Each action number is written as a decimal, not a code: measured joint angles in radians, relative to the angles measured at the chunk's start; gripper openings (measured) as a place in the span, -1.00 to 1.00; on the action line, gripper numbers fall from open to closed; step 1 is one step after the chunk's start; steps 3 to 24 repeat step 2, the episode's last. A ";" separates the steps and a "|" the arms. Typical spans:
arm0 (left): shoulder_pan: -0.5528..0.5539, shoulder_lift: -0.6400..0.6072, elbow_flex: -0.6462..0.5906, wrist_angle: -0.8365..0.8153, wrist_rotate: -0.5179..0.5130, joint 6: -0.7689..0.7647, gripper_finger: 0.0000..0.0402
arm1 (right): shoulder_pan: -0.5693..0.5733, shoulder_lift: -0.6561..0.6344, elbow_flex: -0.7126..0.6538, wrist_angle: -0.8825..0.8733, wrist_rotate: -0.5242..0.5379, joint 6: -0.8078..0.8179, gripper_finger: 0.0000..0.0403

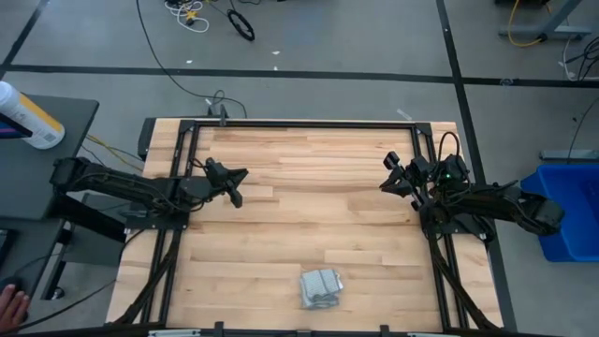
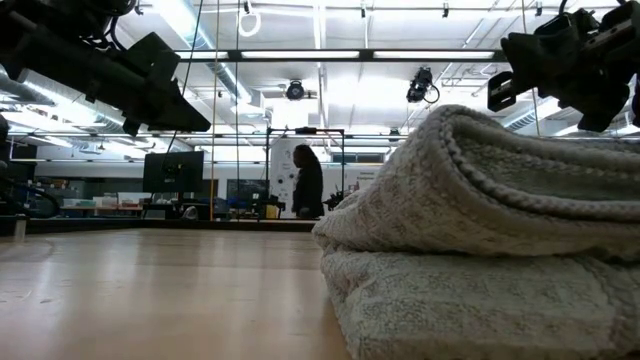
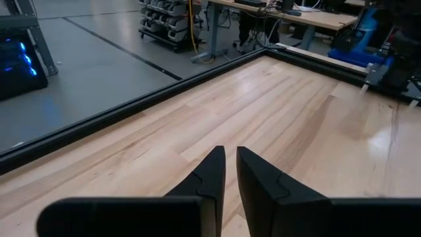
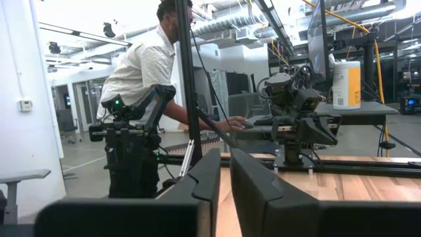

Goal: Fold microfiber towels
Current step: Return to Home Position

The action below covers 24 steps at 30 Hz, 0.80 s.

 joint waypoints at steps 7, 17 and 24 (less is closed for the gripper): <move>0.000 0.000 0.000 0.000 0.000 0.000 -0.77 | 0.000 0.000 0.000 0.000 0.000 0.000 -0.81; 0.000 0.000 0.000 0.000 0.000 0.000 -0.77 | 0.000 0.000 0.000 0.000 0.000 0.000 -0.81; 0.000 0.000 0.000 0.000 0.000 0.000 -0.77 | 0.000 0.000 0.000 0.000 0.000 0.000 -0.81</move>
